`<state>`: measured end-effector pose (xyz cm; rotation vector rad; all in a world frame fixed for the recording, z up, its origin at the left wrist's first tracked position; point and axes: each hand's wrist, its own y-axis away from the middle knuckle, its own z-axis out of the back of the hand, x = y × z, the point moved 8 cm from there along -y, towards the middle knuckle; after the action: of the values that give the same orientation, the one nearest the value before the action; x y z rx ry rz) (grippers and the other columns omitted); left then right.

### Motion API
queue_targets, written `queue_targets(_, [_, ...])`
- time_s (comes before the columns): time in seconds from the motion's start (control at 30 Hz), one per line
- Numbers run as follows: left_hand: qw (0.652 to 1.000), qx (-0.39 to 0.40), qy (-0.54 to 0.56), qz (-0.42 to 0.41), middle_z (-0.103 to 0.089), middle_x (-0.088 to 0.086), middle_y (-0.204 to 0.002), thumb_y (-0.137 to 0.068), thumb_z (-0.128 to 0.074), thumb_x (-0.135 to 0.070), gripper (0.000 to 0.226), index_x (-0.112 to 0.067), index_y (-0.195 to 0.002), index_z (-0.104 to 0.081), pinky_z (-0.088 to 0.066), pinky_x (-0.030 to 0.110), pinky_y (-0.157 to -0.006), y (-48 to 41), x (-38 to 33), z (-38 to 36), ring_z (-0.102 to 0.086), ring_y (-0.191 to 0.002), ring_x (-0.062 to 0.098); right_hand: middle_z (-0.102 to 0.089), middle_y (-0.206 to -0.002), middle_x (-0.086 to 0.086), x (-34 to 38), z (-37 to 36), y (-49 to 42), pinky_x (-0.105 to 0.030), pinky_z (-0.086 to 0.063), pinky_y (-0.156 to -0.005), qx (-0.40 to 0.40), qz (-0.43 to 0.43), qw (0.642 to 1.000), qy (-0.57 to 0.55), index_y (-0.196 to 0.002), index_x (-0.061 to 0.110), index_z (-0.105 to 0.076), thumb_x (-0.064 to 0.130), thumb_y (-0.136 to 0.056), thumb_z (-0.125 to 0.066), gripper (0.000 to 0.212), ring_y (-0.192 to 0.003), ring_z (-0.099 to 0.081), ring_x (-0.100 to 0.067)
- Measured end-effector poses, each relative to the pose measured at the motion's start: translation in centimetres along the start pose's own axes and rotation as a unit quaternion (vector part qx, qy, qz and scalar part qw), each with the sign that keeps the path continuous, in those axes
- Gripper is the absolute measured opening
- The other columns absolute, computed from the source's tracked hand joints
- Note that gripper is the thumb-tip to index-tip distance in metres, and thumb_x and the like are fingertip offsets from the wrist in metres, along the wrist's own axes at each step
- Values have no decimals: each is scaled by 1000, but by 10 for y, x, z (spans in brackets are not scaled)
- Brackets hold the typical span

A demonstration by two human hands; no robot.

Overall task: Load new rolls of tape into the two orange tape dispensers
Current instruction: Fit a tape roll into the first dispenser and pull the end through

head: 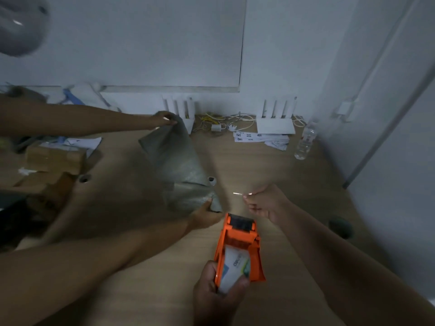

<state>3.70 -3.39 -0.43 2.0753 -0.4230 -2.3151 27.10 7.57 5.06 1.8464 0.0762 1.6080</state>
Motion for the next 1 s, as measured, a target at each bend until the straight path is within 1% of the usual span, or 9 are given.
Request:
queue_targets(0.1, [998, 16, 20, -50, -69, 0, -51, -45, -84, -50, 44, -18, -73, -73, -44, 8, -48, -3, -30, -5, -56, -45, -4, -59, -59, -10, -14, 5, -1, -21, -49, -50, 7, -27, 1000, 15, -69, 6, -52, -7, -81, -68, 24, -52, -56, -16])
queue_targets(0.3, [996, 46, 37, -61, -75, 3, -56, -47, -83, -47, 46, -14, -78, -79, -47, 9, -52, 8, -43, -8, -64, -50, 1, -64, -58, -11, -52, 4, 3, -22, -52, -38, 33, -89, 995, -6, -65, 3, -60, -2, -85, -67, 21, -40, -62, -12])
queue_targets(0.43, [997, 43, 34, -52, -81, 11, -65, -49, -82, -50, 37, -29, -80, -83, -51, 14, -58, 14, -41, -9, -71, -58, 8, -65, -43, -6, -70, 3, 8, -21, -49, -33, 50, -120, 990, -60, -72, -2, -61, -4, -89, -60, 17, -35, -63, -12])
queue_targets(0.6, [999, 16, 3, -31, -79, 10, -62, -46, -79, -54, 45, -18, -74, -78, -53, 14, -54, 8, -30, -8, -70, -53, 11, -68, -50, -7, -75, 9, 12, -22, -52, -38, 59, -79, 993, -65, -72, -3, -67, -10, -84, -62, 15, -42, -66, -13])
queue_targets(0.67, [1000, 4, -3, -20, -78, 10, -58, -45, -77, -53, 46, -18, -74, -77, -53, 15, -52, 5, -27, -9, -67, -50, 11, -71, -59, -12, -86, 13, 9, -28, -57, -46, 35, -86, 995, -37, -81, -7, -69, -6, -80, -69, 1, -49, -68, -18])
queue_targets(0.73, [1000, -5, 7, -17, -76, 10, -56, -46, -77, -51, 42, -20, -74, -79, -52, 17, -49, 5, -26, -12, -66, -48, 12, -75, -87, -22, -104, 15, 1, -44, -62, -72, 30, -102, 994, -19, -100, -4, -72, 7, -77, -76, 26, -77, -72, -29])
queue_targets(0.8, [999, -12, 31, -14, -74, 10, -53, -46, -78, -49, 38, -25, -75, -81, -51, 18, -45, 4, -26, -16, -64, -45, 13, -70, -112, -25, -124, 12, -1, -52, -54, -92, 50, -108, 992, -34, -110, 3, -71, 18, -82, -72, 31, -100, -68, -35])
queue_targets(0.93, [998, -14, 58, -28, -71, 10, -50, -48, -80, -48, 45, -14, -77, -77, -49, 15, -41, 1, -29, -22, -60, -41, 10, -69, -118, -17, -164, -2, 19, -44, -53, -90, 112, -151, 976, -108, -120, 10, -67, 55, -92, -48, 56, -104, -67, -30])
queue_targets(1.0, [998, -15, 60, -27, -73, 8, -52, -48, -79, -48, 49, -13, -81, -77, -50, 14, -42, -1, -26, -24, -61, -42, 7, -68, -119, -16, -174, -9, 29, -43, -53, -87, 147, -160, 959, -180, -122, 11, -65, 61, -95, -35, 65, -105, -67, -31])
